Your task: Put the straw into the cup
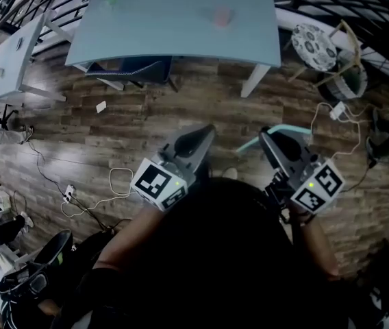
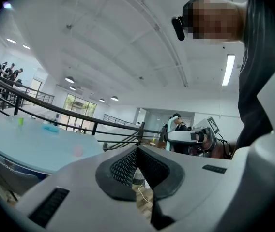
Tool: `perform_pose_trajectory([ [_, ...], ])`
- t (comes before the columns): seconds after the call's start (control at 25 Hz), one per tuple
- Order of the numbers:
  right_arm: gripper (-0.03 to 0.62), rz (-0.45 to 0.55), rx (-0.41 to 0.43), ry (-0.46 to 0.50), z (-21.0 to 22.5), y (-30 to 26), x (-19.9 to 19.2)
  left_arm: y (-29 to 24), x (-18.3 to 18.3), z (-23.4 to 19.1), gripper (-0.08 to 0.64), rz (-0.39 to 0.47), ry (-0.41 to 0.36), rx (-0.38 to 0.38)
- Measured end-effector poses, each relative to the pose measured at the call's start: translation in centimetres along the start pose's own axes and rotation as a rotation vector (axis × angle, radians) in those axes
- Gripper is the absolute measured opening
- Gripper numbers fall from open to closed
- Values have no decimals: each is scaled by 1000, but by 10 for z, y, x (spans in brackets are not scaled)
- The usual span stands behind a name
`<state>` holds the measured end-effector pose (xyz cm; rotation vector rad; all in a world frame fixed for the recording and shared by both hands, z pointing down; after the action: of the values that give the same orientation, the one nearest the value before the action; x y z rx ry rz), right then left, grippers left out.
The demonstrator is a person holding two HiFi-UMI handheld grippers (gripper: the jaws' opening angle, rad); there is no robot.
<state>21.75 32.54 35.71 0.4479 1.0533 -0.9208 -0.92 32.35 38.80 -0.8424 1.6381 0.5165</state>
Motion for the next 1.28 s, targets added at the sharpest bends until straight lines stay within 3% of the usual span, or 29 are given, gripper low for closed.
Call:
perform_pose_trajectory([
  [0.4, 32, 14, -53, -7, -13, -109, 17, 18, 30, -112, 12, -6, 0, -103],
  [0.72, 32, 29, -86, -36, -18, -186, 25, 37, 50, -185, 12, -9, -15, -129],
  [1.28, 32, 15, -72, -77, -8, -229, 20, 48, 48, -227, 12, -14, -16, -89],
])
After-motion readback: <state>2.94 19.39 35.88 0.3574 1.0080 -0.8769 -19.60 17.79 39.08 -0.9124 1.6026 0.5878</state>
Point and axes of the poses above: the fingertips, and each gripper's own axes: y backward along the fingers, z to its right, x out of its top, the point moved 8 cm from there along y, backward along the fingers, and after that the axes turned 3 degrees about -y, right-handed, at the moved point
